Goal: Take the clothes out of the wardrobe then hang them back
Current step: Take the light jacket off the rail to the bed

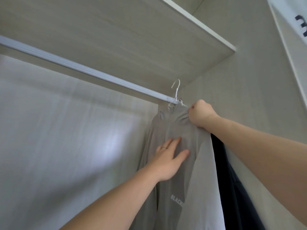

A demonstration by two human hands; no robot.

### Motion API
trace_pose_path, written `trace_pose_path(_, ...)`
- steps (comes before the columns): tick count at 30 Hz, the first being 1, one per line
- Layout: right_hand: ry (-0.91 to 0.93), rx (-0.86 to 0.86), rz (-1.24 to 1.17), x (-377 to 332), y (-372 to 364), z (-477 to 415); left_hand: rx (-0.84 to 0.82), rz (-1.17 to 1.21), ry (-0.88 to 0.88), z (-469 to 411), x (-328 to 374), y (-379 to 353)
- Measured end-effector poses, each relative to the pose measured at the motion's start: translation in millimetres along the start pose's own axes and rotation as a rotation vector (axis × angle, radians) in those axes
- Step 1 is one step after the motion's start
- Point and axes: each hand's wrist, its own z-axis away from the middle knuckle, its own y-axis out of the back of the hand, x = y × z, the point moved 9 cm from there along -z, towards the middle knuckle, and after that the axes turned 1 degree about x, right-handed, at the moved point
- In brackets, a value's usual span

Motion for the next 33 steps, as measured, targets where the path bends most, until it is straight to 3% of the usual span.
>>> trace_pose_path(9,0.32,0.274,0.382,-1.9,80.0,54.7,0.536,-0.103,-0.11,15.3,17.8,79.7)
trace_pose_path(14,0.36,0.456,0.629,1.4,157.9,96.4,0.7,-0.147,-0.191,22.3,56.8,94.6)
trace_pose_path(24,0.19,0.571,0.844,48.8,336.7,144.2,0.652,0.126,-0.371,32.2,207.7,57.8)
trace_pose_path(33,-0.014,0.661,1.029,113.8,516.6,257.0,0.496,0.362,-0.518,83.6,408.6,-26.6)
